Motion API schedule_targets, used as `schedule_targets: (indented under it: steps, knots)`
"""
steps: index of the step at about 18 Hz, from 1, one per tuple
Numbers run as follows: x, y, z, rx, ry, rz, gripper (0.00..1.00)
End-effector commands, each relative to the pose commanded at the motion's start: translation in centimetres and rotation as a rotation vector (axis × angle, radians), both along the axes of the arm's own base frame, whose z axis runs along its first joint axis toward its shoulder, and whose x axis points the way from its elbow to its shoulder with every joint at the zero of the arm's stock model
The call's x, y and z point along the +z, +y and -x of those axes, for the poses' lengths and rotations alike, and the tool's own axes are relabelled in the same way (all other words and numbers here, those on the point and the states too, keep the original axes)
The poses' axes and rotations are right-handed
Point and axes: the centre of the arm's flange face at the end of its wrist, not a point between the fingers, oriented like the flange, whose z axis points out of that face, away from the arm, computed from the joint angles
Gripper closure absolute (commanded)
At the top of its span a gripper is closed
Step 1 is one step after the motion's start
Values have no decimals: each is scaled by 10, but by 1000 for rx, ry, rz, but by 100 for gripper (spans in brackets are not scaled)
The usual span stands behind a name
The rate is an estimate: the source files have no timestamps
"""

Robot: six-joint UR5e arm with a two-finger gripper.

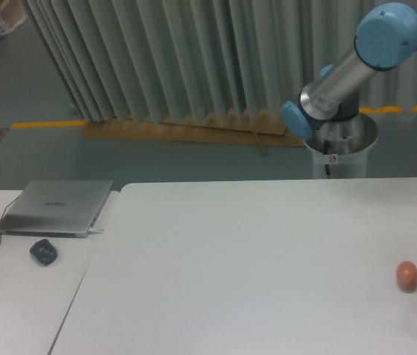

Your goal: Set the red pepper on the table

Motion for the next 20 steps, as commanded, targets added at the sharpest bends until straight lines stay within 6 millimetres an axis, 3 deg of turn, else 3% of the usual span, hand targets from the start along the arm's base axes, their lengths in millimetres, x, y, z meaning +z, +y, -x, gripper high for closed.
schedule_targets:
  steps: [1, 3, 11, 17, 20]
  knots:
    - [-1, 0, 0, 0, -1, 0, 32]
    - [1, 1, -3, -3, -5, -10, 39]
    - [10, -2, -9, -27, -11, -63, 39]
    - [30, -4, -23, -34, -3, -74, 39]
    - [49, -5, -31, -43, 10, -109, 40]
